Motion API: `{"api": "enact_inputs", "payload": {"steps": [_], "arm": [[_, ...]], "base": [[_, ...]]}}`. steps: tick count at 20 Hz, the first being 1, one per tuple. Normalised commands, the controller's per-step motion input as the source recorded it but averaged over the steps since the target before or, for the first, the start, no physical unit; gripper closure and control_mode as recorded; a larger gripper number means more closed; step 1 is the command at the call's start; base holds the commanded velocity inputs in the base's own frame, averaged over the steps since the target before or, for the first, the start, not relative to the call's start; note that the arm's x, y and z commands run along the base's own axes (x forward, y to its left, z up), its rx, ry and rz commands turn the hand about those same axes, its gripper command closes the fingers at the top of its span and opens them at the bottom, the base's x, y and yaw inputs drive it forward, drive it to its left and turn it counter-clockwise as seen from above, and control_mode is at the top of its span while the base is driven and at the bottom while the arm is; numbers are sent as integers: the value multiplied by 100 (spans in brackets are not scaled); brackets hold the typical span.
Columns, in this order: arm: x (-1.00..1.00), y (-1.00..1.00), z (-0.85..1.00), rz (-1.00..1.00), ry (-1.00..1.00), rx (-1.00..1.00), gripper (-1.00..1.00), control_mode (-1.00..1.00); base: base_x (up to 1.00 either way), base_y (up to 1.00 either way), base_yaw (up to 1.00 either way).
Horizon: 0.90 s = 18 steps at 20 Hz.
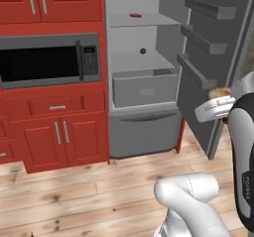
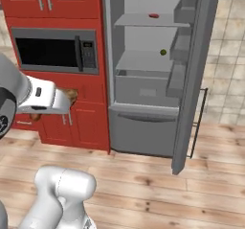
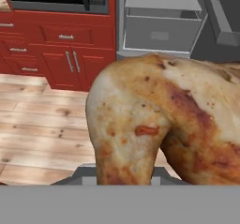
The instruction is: Transport the chicken drumstick and lime to the fridge. Place the chicken drumstick on the rack containing meat and place the lime on the rack containing the vegetable, ensuring meats and vegetables are on different racks.
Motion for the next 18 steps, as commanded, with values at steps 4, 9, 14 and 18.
{"api": "enact_inputs", "payload": {"steps": [4, 9, 14, 18], "arm": [[0, 0, 0, 0, 0, 0, 100, 100], [0, 0, 0, 0, 0, 0, 100, 100], [0, 0, 0, 0, 0, 0, 100, 100], [0, 0, 0, 0, 0, 0, 100, 100]], "base": [[70, -34, 0], [100, 0, -3], [100, -27, 0], [100, -2, -10]]}}
